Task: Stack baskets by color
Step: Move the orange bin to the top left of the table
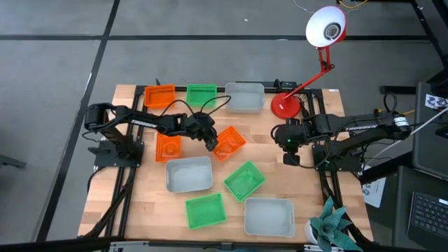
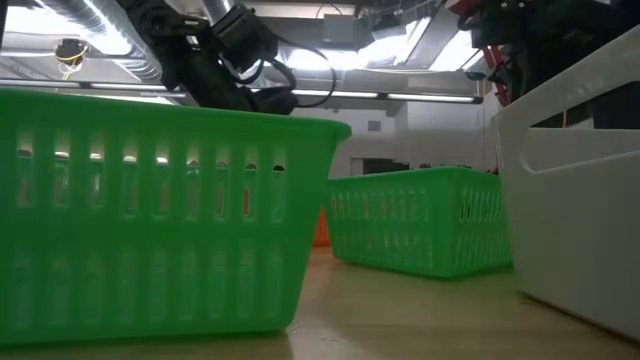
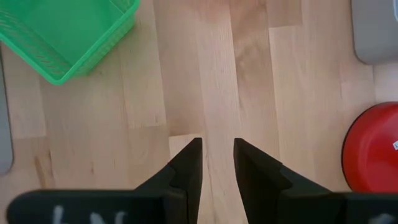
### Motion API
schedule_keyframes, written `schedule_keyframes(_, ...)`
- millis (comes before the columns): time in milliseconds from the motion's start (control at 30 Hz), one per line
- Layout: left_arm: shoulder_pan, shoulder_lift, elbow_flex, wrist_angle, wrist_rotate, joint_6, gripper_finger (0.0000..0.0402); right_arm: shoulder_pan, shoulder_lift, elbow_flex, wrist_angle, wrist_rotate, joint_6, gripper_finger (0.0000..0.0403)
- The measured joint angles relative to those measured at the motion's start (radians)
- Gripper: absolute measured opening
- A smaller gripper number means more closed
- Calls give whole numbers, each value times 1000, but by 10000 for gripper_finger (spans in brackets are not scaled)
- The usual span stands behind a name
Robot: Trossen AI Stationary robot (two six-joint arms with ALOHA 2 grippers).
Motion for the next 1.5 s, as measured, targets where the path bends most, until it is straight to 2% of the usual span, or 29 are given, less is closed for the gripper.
schedule_keyframes(633,-3,107,-1,5,1,24,80,0,-1,0,18,0,0,91)
schedule_keyframes(1500,-10,108,-1,8,-6,25,80,2,-1,0,42,0,53,91)
